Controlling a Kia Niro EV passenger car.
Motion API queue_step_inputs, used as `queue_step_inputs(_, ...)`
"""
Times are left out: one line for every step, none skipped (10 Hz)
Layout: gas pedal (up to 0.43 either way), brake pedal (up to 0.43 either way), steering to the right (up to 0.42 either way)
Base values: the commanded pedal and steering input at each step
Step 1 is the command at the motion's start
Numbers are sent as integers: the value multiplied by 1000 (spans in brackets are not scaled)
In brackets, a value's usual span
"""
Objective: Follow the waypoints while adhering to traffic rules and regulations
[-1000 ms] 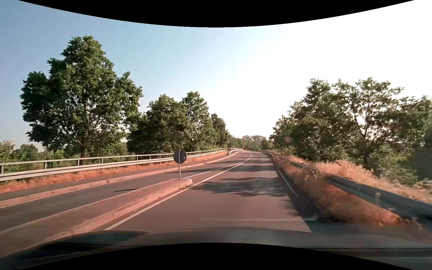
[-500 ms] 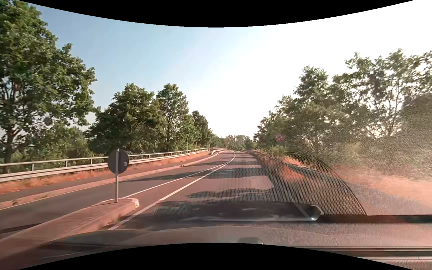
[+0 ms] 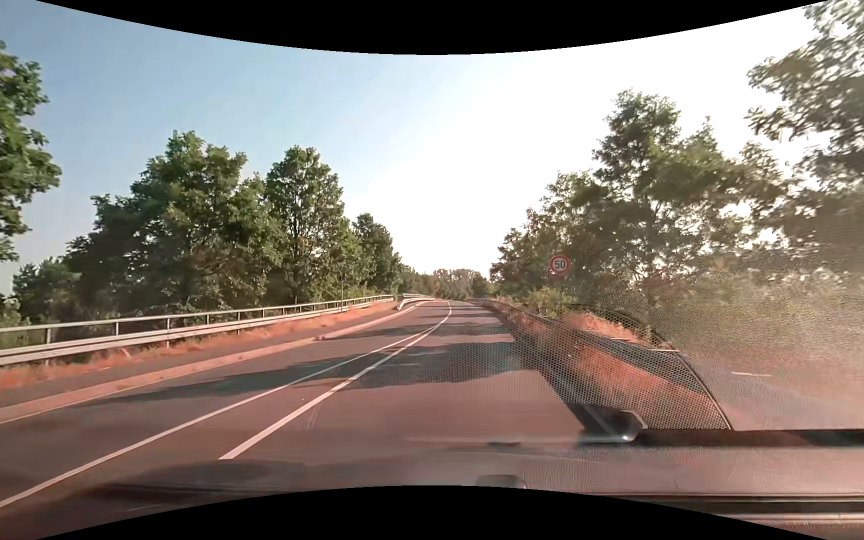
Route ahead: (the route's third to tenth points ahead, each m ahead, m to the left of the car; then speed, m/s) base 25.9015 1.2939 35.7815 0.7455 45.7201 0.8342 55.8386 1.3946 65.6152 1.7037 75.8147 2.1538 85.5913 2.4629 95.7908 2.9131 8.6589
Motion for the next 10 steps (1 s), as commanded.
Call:
queue_step_inputs(220, 0, 11)
queue_step_inputs(228, 0, 4)
queue_step_inputs(248, 0, 0)
queue_step_inputs(248, 0, 0)
queue_step_inputs(260, 0, 0)
queue_step_inputs(268, 0, 0)
queue_step_inputs(268, 0, 0)
queue_step_inputs(268, 0, 0)
queue_step_inputs(268, 0, -1)
queue_step_inputs(268, 0, -1)
